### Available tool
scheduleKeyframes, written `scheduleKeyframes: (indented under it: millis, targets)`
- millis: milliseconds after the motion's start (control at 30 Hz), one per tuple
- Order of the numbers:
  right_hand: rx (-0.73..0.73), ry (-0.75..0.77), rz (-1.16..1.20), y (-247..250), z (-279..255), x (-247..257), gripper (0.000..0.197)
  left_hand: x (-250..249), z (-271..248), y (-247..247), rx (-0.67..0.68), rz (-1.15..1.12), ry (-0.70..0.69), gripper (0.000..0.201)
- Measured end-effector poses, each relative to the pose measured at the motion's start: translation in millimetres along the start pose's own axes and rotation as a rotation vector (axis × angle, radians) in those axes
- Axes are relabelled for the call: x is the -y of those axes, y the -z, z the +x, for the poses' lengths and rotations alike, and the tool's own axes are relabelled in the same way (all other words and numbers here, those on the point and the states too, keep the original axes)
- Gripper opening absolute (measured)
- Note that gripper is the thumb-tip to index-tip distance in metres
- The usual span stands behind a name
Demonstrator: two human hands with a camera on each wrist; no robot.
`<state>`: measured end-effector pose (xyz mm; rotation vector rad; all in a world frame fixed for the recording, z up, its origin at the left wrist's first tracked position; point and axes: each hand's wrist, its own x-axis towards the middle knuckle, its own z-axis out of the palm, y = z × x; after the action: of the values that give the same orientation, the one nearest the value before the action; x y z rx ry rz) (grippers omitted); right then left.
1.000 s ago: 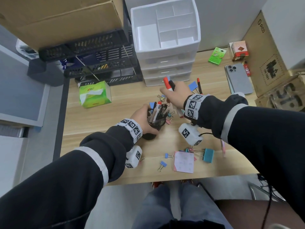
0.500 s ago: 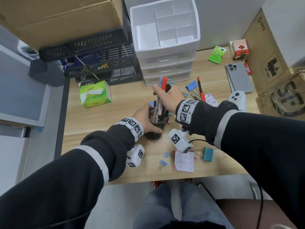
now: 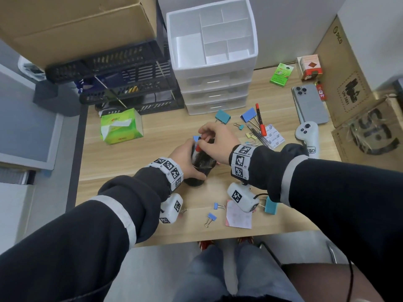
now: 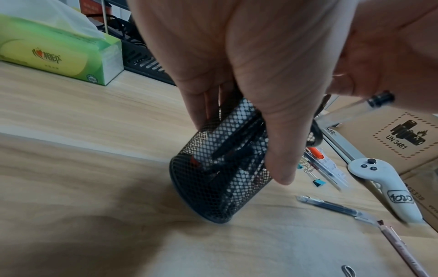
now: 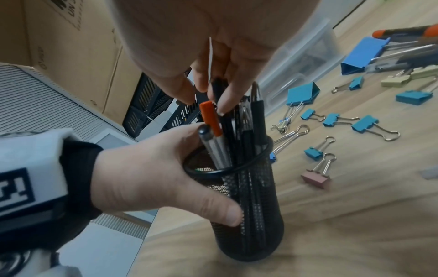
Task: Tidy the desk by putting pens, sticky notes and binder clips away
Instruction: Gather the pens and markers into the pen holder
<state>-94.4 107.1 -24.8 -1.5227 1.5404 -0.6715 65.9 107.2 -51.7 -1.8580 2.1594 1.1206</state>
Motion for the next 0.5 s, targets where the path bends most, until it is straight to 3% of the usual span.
scheduleKeyframes:
  millis: [100,233,400,500]
  targets:
    - [-0.12,0.065,-0.063,10.4,2.4,-4.8,0.027,3.6,0.8,-0.3,-0.023,-0.026,0.009,0.093]
    - [-0.205,-0.11,0.041,31.4,12.3,-35.6,0.025,7.7,1.5,1.7,-0.028,-0.024,0.041,0.1]
    - [-0.049,-0.455,-0.362,67.0,13.7,-101.1,0.011,9.3,1.2,8.3,-0.057,-0.036,0.053,0.101]
    - [0.068,-0.489,-0.567,79.7,20.4,-118.0,0.008,10.7,3.6,12.4,-0.061,-0.03,0.071,0.1]
